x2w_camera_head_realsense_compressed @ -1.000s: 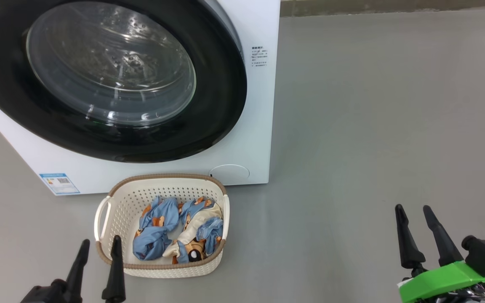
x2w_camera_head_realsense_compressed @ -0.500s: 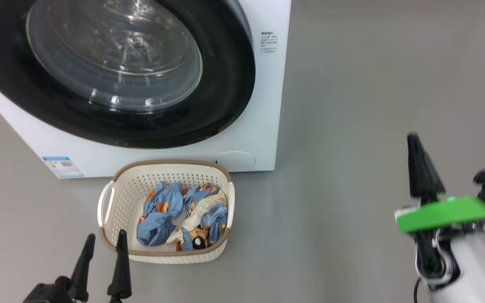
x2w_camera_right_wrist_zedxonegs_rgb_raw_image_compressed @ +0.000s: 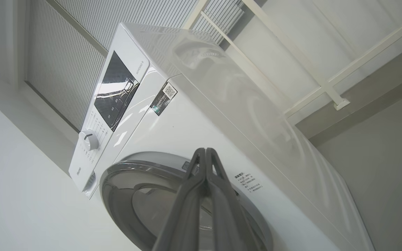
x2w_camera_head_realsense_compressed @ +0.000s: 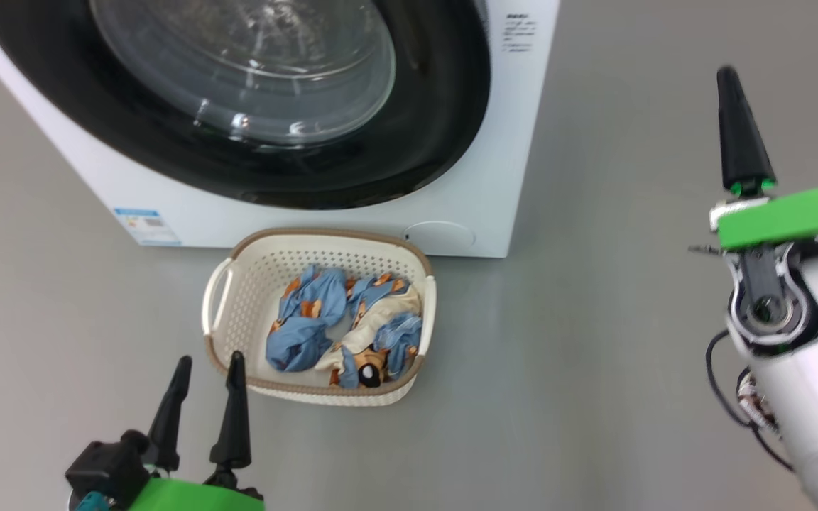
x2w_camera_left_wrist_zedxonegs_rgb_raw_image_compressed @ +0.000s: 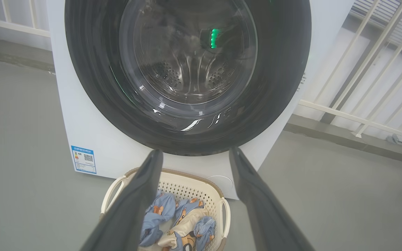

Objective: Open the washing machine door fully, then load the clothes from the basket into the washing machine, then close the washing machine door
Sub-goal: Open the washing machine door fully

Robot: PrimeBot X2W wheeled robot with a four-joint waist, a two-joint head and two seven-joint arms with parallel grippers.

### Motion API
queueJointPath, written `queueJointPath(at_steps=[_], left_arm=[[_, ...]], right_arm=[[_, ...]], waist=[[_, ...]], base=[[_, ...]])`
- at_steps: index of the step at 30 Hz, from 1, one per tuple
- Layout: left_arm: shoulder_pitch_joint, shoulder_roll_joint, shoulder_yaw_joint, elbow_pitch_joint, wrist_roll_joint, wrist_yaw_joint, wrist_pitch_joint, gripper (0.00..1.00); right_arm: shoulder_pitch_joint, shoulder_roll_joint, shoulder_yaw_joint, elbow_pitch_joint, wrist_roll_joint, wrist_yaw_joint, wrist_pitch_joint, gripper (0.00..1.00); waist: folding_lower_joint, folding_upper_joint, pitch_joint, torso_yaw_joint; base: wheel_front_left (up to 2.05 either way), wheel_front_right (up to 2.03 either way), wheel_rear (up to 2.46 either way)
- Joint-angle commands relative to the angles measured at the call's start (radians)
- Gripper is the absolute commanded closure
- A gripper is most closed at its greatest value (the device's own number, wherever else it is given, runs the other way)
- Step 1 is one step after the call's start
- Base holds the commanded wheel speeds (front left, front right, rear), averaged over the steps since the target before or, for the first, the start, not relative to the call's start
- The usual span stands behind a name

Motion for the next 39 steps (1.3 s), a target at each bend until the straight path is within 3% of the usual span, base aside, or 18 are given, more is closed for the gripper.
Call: queueJointPath(at_steps=[1, 5, 12, 20, 39], left_arm=[[-0.040, 0.008, 0.020, -0.021, -0.010, 0.001, -0.010, 0.00], [-0.060, 0.004, -0.007, -0.022, -0.019, 0.001, -0.010, 0.00], [-0.085, 0.000, -0.048, -0.029, -0.040, 0.001, -0.010, 0.00], [-0.119, -0.001, -0.099, -0.024, -0.081, 0.001, -0.010, 0.00], [-0.213, -0.002, -0.176, -0.045, -0.147, 0.001, -0.010, 0.00]], right_arm=[[-0.046, -0.024, 0.036, -0.021, 0.067, 0.000, -0.004, 1.00], [-0.103, -0.082, 0.066, -0.016, 0.219, 0.000, 0.029, 1.00], [-0.180, -0.170, 0.097, 0.000, 0.356, 0.000, 0.162, 1.00], [-0.269, -0.226, 0.111, 0.016, 0.430, 0.000, 0.358, 1.00], [-0.499, -0.255, 0.060, 0.071, 0.479, 0.000, 0.667, 1.00]], waist=[[0.0000, 0.0000, 0.032, 0.037], [0.0000, 0.0000, 0.062, 0.072], [0.0000, 0.0000, 0.121, 0.126], [0.0000, 0.0000, 0.183, 0.169], [0.0000, 0.0000, 0.336, 0.243]], base=[[0.00, 0.00, 0.00], [0.00, 0.00, 0.00], [0.00, 0.00, 0.00], [0.00, 0.00, 0.00], [0.00, 0.00, 0.00]])
